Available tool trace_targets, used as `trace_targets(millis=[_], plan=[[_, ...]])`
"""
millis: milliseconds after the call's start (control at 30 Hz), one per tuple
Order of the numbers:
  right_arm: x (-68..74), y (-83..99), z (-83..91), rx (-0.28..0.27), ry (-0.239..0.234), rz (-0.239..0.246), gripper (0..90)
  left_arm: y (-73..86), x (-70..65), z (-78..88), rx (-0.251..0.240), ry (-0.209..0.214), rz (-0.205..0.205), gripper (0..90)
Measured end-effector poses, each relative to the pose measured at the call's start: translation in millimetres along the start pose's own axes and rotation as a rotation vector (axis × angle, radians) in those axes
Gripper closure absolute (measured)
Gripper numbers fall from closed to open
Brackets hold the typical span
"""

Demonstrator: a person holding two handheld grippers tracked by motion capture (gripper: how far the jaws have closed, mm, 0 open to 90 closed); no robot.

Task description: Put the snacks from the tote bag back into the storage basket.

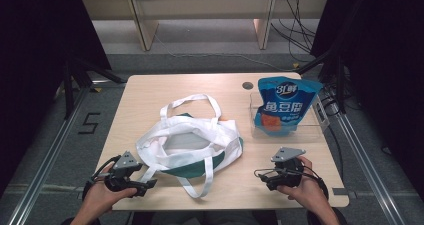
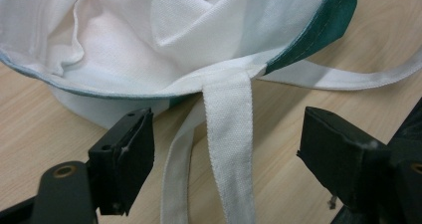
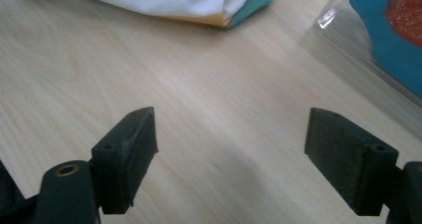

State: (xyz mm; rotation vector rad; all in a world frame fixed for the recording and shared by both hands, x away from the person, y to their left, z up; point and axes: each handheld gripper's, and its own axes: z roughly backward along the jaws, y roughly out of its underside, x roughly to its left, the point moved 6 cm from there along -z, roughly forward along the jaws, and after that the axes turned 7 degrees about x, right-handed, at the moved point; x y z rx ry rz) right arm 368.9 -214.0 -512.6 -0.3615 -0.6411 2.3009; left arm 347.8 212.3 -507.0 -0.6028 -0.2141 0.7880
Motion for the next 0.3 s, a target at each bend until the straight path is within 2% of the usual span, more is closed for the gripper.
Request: trace_targets(millis=[33, 67, 100, 267, 300], plan=[[0.1, -0.7, -1.7, -0.016, 0.008, 0.000, 21.4, -0.1, -0.1, -0.2, -0.002, 0.000, 0.003, 21.2], [0.7, 0.1, -0.1, 0.007, -0.003, 0.003, 21.4, 0.1, 0.0, -0.2, -0.002, -0.001, 0.004, 21.2], [1.2, -0.6, -2.1, -0.011, 0.005, 0.001, 21.4, 0.3, -0.9, -0.7, -0.004, 0.004, 0.021, 21.2], [2.2, -0.4, -2.4, -0.007, 0.005, 0.004, 21.4, 0.3, -0.6, -0.3, -0.005, 0.002, 0.019, 21.2], [2.0, 0.4, -1.0, 0.013, -0.004, 0.011, 21.5, 0.3, -0.7, -0.2, -0.005, 0.002, 0.019, 21.2]])
